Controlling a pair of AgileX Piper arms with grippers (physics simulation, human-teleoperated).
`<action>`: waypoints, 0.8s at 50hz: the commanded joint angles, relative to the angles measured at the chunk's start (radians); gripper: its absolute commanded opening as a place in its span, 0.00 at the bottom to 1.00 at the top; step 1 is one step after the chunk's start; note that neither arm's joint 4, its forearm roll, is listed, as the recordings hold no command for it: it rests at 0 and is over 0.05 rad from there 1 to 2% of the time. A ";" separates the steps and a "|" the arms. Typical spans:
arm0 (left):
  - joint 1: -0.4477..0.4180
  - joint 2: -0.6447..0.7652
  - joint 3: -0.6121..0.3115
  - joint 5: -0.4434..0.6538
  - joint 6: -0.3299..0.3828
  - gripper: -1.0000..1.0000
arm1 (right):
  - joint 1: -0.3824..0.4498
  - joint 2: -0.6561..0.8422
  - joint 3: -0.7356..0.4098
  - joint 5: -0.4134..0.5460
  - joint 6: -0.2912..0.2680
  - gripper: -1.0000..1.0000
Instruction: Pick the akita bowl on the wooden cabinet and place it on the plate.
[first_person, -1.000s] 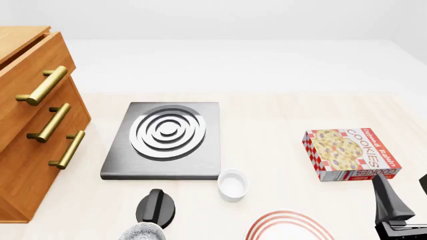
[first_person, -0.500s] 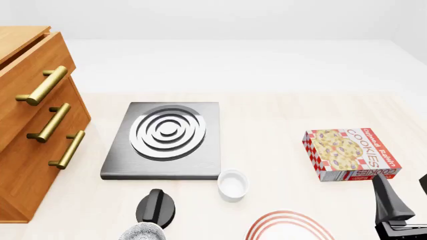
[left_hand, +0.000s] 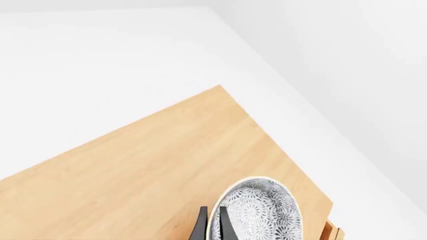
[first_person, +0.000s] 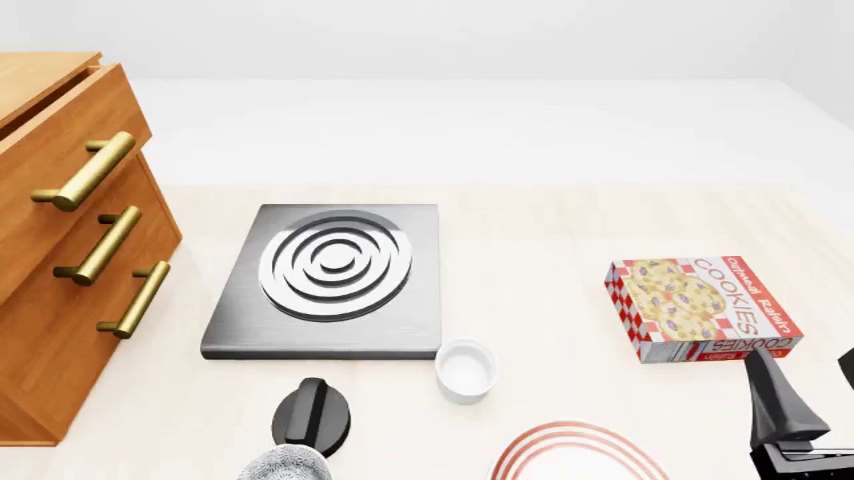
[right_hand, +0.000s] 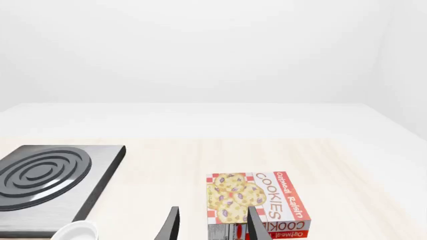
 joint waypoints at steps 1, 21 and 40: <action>-0.008 -0.002 0.007 0.009 -0.004 0.00 | 0.000 0.000 -0.002 0.001 -0.001 1.00; -0.051 -0.093 -0.021 0.069 -0.049 0.00 | 0.000 0.000 0.002 -0.003 0.000 1.00; -0.082 -0.191 -0.065 0.144 -0.084 0.00 | 0.000 -0.001 0.000 0.001 -0.001 1.00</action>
